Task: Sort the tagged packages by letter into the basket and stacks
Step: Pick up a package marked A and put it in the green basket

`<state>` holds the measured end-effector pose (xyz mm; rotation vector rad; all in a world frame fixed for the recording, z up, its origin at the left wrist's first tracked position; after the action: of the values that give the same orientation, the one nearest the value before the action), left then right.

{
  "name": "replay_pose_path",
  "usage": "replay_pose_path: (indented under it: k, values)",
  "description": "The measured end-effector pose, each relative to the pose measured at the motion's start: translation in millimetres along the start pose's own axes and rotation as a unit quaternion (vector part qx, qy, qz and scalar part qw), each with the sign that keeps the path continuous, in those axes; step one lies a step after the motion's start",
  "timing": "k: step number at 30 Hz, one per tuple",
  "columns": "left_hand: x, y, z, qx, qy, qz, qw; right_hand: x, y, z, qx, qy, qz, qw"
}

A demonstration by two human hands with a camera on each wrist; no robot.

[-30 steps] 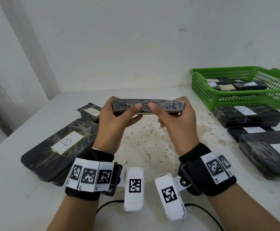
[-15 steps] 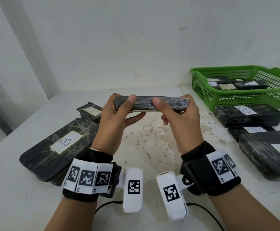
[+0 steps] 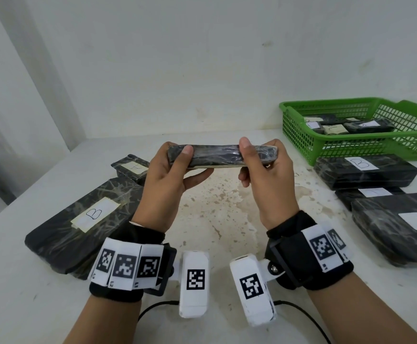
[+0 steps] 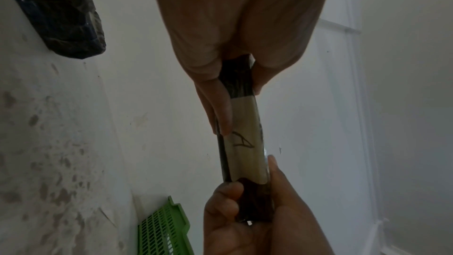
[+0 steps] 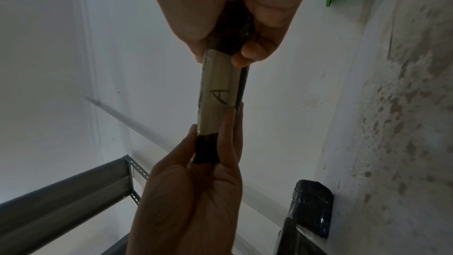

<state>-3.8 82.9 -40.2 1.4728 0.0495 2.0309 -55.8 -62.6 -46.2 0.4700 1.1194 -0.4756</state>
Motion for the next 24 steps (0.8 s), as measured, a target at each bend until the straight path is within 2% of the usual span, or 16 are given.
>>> replay_pose_path:
  k: [8,14,24]
  values:
    - [1.3,-0.8,-0.4,-0.008,-0.007,-0.044,0.999,2.0,-1.8,3.3,-0.018,0.005,0.0,1.0]
    - [-0.5,-4.1,2.8,0.016,0.008,0.002,1.0,3.2,0.3,1.1,-0.034,0.014,0.015,0.999]
    - [2.0,-9.9,5.5,-0.004,0.0,-0.113,0.994,-0.6,-1.0,3.9,-0.075,0.017,0.066,0.995]
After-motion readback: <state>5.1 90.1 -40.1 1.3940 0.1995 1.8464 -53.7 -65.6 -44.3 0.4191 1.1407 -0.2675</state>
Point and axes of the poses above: each hand's wrist, its own z-axis towards the middle knuckle, its own y-axis out of the palm, x = y × z, the point moved 1 cm from there along z, towards the middle knuckle, and after that the axes turned 8 degrees about -z, right-handed, at the moved point
